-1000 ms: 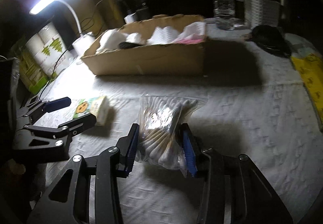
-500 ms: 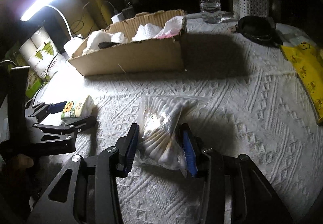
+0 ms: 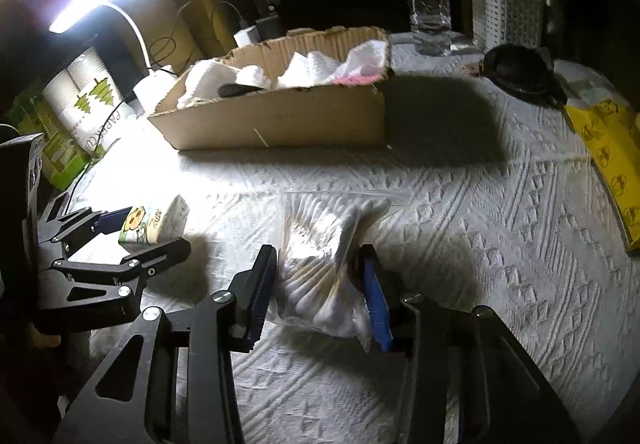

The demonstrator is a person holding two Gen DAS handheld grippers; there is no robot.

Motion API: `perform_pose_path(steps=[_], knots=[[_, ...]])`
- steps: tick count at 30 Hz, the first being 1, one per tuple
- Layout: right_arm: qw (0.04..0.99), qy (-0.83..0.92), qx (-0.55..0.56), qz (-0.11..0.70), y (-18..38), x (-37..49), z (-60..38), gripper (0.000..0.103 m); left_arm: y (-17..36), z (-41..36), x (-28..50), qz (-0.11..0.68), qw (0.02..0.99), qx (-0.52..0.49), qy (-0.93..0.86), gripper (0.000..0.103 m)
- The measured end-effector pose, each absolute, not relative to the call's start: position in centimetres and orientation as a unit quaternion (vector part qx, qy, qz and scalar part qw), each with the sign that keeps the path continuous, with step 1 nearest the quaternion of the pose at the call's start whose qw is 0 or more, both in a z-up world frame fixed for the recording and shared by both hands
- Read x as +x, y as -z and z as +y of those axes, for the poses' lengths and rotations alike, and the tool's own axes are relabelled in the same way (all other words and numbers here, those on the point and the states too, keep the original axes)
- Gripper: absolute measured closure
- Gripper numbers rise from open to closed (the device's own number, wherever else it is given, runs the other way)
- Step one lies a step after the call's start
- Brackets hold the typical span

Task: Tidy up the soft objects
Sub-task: 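Grasp the green tissue pack with the left gripper while the right gripper grasps the cotton-swab bag, then carry the tissue pack and cotton-swab bag into the box and open both grippers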

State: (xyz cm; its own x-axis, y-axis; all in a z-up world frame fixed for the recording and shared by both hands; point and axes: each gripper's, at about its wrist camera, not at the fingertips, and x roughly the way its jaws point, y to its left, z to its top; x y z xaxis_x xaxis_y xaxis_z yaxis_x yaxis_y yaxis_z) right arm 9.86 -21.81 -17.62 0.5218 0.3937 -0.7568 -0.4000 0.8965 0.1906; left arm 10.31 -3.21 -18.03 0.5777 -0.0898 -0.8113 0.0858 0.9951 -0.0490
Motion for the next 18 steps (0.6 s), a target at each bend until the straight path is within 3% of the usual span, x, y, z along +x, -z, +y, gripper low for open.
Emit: perform_pose_path(steps=[18], knots=[[0.891,-0.241,-0.022,0.385,12.4,10.8,-18.8,0.058,12.1,-2.1,10.7,0.397,0.914,-0.004,0.082,0.026]])
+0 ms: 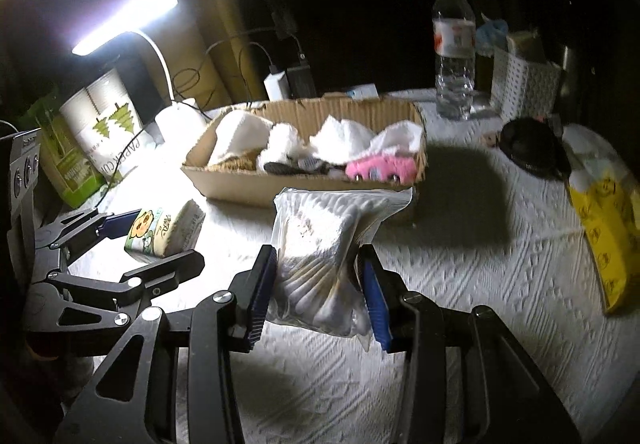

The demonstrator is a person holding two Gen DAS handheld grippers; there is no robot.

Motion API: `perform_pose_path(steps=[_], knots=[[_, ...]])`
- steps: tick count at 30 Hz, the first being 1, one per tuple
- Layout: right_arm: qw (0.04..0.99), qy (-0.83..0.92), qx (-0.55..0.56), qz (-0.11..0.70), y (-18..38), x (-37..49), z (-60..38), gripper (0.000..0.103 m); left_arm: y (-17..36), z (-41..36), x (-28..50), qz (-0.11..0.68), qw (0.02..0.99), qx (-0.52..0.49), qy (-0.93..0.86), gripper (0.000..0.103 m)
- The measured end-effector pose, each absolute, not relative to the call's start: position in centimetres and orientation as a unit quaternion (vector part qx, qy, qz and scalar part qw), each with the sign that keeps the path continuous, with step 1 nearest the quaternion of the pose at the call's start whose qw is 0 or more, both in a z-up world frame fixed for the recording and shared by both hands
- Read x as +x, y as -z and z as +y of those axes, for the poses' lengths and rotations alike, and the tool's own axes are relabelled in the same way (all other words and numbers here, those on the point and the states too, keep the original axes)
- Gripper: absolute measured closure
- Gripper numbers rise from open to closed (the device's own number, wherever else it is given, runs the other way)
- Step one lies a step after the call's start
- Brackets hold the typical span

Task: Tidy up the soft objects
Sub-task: 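Carry the tissue pack and cotton-swab bag into the box and open both grippers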

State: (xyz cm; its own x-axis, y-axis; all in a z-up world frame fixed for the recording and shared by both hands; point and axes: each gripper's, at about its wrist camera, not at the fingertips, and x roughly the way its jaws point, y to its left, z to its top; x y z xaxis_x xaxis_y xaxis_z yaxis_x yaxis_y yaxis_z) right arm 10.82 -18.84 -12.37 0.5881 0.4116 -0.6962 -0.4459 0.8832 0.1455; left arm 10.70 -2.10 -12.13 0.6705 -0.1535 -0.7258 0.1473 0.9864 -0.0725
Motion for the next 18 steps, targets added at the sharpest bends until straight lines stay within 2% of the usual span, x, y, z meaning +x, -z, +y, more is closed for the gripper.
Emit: perform_pose_path(steps=[18], knots=[[0.900,-0.246,-0.030,0.360,9.9,14.4,-17.4,0.058,9.1,-1.1,14.9,0.359,0.929,-0.005,0.088,0.026]])
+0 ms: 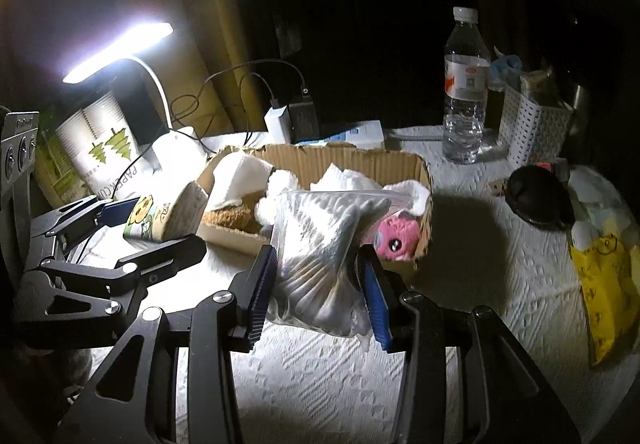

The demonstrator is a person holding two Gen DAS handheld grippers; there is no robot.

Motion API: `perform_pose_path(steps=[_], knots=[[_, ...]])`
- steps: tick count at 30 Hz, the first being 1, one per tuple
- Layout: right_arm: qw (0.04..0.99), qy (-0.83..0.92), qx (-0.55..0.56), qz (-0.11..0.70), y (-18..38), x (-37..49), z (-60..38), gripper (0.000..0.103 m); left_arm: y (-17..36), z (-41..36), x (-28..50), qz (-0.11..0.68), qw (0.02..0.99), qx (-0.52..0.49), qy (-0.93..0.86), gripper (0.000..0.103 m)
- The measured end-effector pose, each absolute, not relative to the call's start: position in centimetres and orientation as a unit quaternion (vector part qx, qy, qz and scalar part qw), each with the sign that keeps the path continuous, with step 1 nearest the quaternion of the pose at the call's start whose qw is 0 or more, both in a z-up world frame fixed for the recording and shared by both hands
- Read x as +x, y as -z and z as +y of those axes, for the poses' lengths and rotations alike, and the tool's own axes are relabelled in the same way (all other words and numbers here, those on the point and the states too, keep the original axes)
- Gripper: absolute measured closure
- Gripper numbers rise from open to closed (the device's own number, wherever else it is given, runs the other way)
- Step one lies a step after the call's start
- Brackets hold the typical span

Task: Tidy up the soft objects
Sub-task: 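Carry the tissue pack and cotton-swab bag into the box and open both grippers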

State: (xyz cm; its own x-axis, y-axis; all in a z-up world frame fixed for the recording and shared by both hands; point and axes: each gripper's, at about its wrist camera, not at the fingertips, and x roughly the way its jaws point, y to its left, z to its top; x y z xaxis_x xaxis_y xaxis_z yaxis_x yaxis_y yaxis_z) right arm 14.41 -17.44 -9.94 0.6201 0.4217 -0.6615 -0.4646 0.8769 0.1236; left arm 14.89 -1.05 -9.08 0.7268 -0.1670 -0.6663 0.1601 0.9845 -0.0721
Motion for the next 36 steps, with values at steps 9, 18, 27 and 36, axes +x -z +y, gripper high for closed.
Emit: perform_pose_path(steps=[9,18,27,36], knots=[[0.900,-0.249,-0.026,0.357,9.6,16.7,-16.8,0.058,9.3,-0.4,17.5,0.352,0.931,-0.018,0.090,0.026],[0.895,-0.263,-0.019,0.360,10.7,19.8,-15.8,0.058,11.5,0.3,20.5,0.370,0.924,-0.042,0.087,0.026],[0.888,-0.268,-0.016,0.375,12.7,22.7,-15.0,0.058,13.7,0.0,22.6,0.396,0.912,-0.045,0.093,0.026],[0.873,-0.270,-0.015,0.406,15.1,24.6,-14.5,0.058,15.9,-0.4,24.1,0.421,0.901,-0.035,0.097,0.025]])
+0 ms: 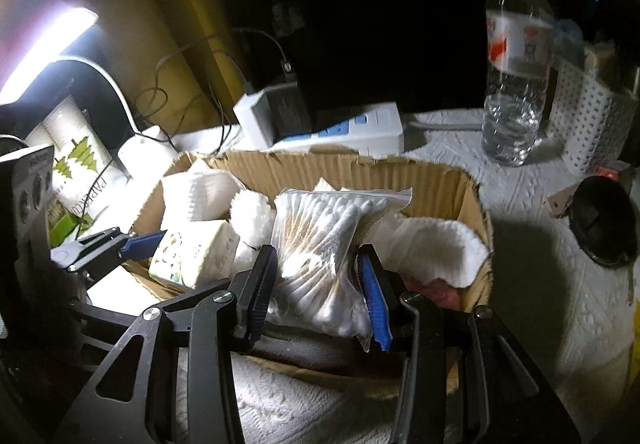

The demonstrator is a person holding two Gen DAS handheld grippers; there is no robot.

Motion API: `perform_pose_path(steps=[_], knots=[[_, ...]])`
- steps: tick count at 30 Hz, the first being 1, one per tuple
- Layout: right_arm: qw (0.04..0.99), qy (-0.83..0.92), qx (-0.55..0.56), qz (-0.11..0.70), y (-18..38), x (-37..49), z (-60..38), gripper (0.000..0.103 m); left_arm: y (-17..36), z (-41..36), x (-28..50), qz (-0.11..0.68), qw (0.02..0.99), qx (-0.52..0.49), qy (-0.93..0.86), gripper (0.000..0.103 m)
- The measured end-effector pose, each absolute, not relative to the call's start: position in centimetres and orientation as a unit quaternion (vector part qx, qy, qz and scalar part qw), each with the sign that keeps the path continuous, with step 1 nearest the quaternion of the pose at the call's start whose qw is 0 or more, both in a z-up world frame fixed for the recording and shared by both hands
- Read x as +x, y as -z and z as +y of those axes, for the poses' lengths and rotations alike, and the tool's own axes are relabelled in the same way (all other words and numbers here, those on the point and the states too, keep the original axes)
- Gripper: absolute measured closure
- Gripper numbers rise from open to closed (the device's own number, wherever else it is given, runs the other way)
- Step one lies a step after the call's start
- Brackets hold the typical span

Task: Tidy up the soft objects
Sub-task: 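Carry the tissue pack and cotton-swab bag into the box and open both grippers, then lift both open grippers out of the box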

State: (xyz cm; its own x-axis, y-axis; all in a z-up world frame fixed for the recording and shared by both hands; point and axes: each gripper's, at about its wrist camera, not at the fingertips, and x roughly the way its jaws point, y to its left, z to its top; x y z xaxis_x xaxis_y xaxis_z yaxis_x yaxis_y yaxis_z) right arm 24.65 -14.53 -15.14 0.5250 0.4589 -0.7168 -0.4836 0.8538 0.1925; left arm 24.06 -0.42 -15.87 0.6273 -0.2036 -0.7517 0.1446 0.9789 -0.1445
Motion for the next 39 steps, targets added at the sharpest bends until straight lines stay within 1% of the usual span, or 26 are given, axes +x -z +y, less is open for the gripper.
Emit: perform_pose_path(steps=[12,15,18,19,20,39], knots=[[0.867,-0.267,-0.015,0.420,16.3,25.2,-14.3,0.058,16.0,-0.7,24.3,0.424,0.900,-0.024,0.102,0.025],[0.870,-0.263,-0.017,0.418,16.1,25.2,-14.3,0.055,15.6,-0.7,24.0,0.423,0.900,-0.024,0.099,0.023],[0.872,-0.263,-0.014,0.414,15.6,24.9,-14.3,0.049,15.0,-0.7,23.6,0.417,0.903,-0.023,0.099,0.016],[0.874,-0.261,-0.015,0.409,15.3,24.7,-14.3,0.045,14.8,-0.7,23.4,0.415,0.904,-0.023,0.098,0.014],[0.876,-0.260,-0.015,0.407,15.0,24.5,-14.4,0.044,14.6,-0.6,23.2,0.413,0.905,-0.023,0.097,0.014],[0.896,-0.247,-0.021,0.368,10.4,19.4,-15.3,0.044,10.3,0.9,17.8,0.374,0.924,-0.030,0.074,0.013]])
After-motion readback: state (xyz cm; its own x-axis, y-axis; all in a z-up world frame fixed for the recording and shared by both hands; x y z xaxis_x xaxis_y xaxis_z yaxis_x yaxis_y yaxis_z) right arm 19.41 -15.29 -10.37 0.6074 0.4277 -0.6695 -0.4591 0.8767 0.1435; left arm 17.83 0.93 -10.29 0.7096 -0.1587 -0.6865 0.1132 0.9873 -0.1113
